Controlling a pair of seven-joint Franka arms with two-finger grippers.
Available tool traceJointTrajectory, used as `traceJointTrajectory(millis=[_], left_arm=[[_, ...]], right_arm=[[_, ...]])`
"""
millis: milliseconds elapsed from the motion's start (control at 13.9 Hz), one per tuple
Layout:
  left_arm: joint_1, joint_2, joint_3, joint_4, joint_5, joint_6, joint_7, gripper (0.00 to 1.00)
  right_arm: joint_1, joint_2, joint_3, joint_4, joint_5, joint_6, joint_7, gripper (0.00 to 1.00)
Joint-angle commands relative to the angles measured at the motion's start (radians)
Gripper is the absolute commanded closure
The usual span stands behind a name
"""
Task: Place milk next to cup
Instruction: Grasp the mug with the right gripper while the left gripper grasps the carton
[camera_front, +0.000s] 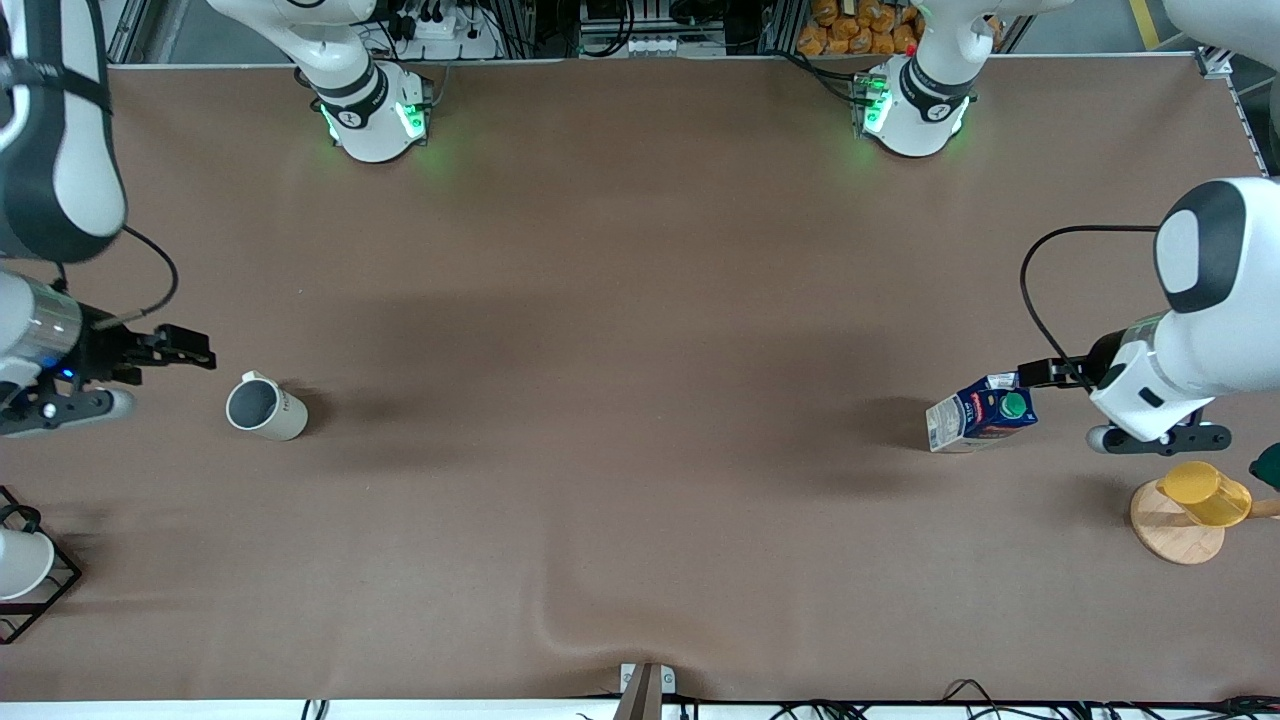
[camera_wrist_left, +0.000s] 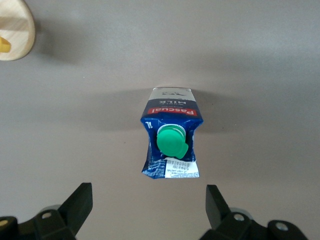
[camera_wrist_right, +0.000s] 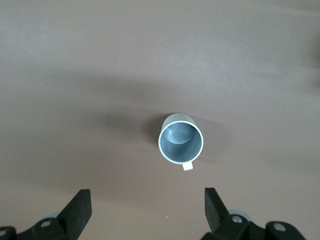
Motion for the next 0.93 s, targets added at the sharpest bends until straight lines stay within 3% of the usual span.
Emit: traceJointTrajectory(millis=[0, 215, 431, 646, 862], left_arm=[[0.007, 0.061, 0.001, 0.022, 0.006, 0.035, 0.032, 0.00], [-0.002, 0.088, 0.003, 0.022, 0.006, 0.041, 0.030, 0.00], [-0.023, 0.093, -0.008, 0.020, -0.006, 0.041, 0.012, 0.00], [-0.025, 0.098, -0.008, 0.017, -0.006, 0.041, 0.013, 0.00], [-0.019, 0.134, -0.008, 0.014, -0.006, 0.041, 0.016, 0.00]], right_arm=[[-0.032, 0.051, 0.007, -0.030, -0.012, 0.086, -0.035, 0.00], [-0.104, 0.089, 0.007, -0.131, -0.009, 0.305, -0.231, 0.00], [-0.113, 0.129, 0.007, -0.143, -0.005, 0.341, -0.259, 0.00], [-0.115, 0.196, 0.009, -0.143, 0.004, 0.405, -0.258, 0.10], [-0.110, 0.226, 0.009, -0.145, 0.017, 0.428, -0.258, 0.29]])
